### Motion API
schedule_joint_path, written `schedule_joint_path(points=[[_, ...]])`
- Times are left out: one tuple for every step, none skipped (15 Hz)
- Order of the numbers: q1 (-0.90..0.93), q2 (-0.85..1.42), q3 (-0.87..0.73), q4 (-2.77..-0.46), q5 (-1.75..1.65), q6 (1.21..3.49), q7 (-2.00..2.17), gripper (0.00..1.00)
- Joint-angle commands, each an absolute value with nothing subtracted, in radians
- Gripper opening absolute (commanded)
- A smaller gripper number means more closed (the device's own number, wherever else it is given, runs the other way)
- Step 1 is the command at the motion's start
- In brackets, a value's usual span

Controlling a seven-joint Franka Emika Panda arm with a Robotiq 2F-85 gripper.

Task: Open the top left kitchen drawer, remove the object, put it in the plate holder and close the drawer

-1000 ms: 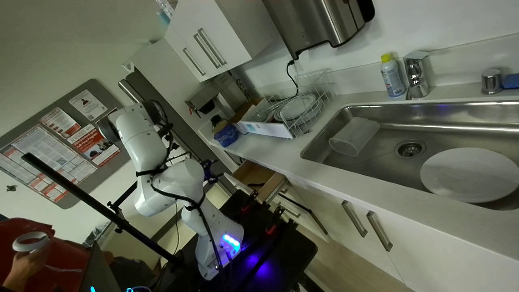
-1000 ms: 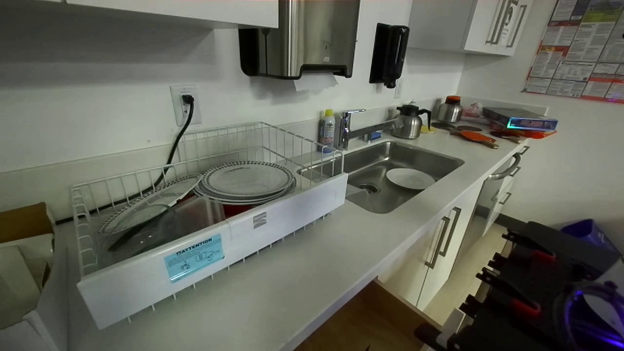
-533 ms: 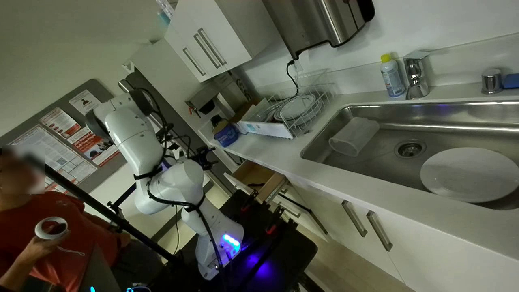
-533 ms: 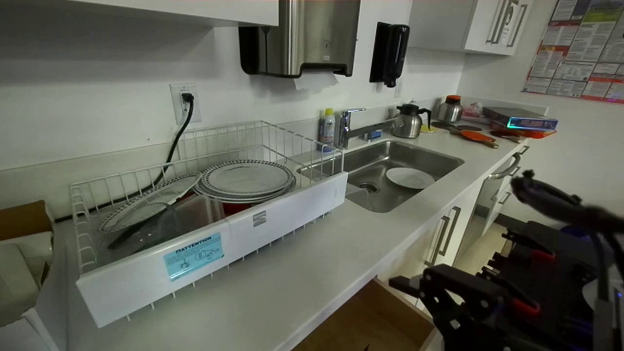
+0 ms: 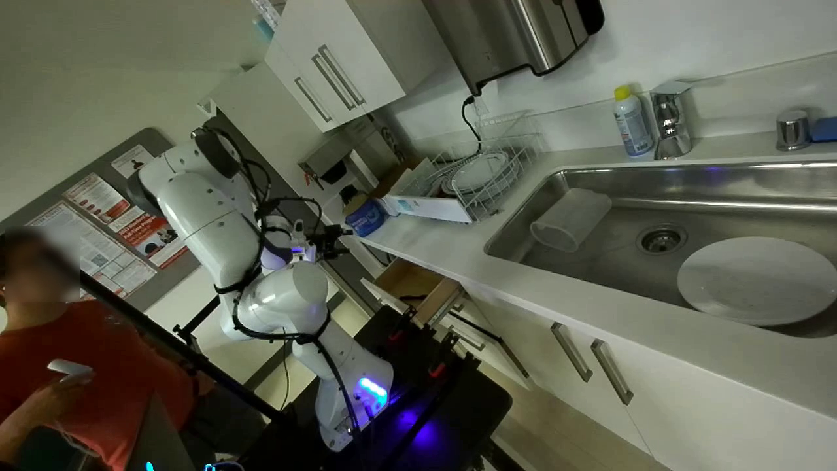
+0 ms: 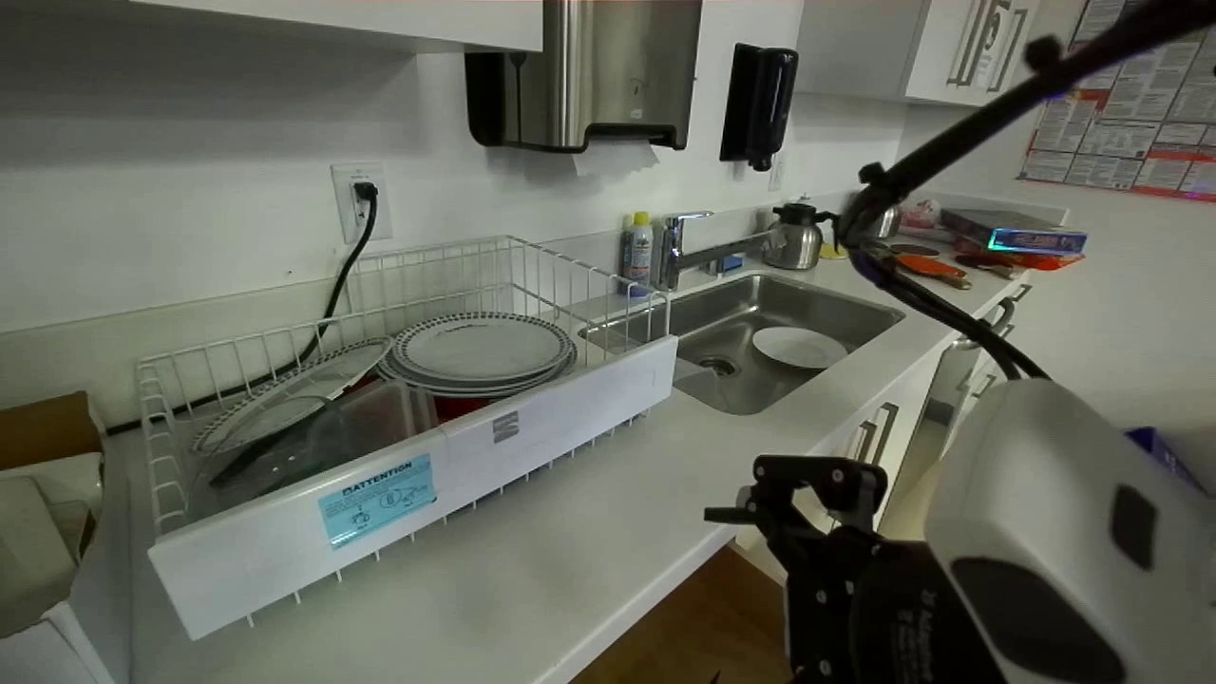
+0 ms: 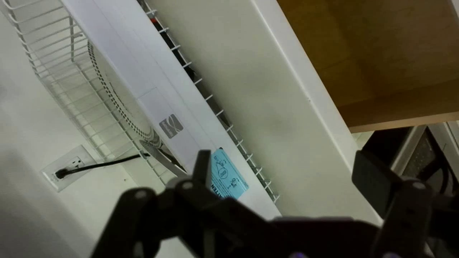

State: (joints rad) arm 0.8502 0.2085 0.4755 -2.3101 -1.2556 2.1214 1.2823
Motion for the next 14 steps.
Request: schedule_joint_path(points=[[0.849, 0.207, 0.478, -2.310, -1.249, 2.120, 1.281, 1.00], [0.849, 0.207, 0.479, -2.310, -1.248, 2.120, 1.281, 1.00], [0.846, 0.202, 0.474, -2.311, -1.239, 2.107, 1.305, 1.00], [0.839, 0.188, 0.463, -2.321, -1.229, 2.085, 1.345, 1.00], [0.822, 0.177, 0.454, -2.332, -1.214, 2.104, 1.380, 1.00], [0.802, 0.169, 0.442, -2.345, -1.186, 2.117, 1.403, 1.00], [0.781, 0.168, 0.431, -2.353, -1.152, 2.132, 1.407, 1.00], [0.753, 0.168, 0.421, -2.362, -1.113, 2.164, 1.400, 1.00], [0.728, 0.173, 0.414, -2.366, -1.077, 2.191, 1.383, 1.00], [0.704, 0.182, 0.407, -2.370, -1.042, 2.219, 1.364, 1.00], [0.680, 0.187, 0.403, -2.377, -1.019, 2.257, 1.353, 1.00], [0.656, 0.196, 0.398, -2.384, -1.006, 2.304, 1.347, 1.00], [0.633, 0.206, 0.393, -2.392, -1.007, 2.367, 1.348, 1.00], [0.613, 0.216, 0.391, -2.398, -1.004, 2.424, 1.342, 1.00]])
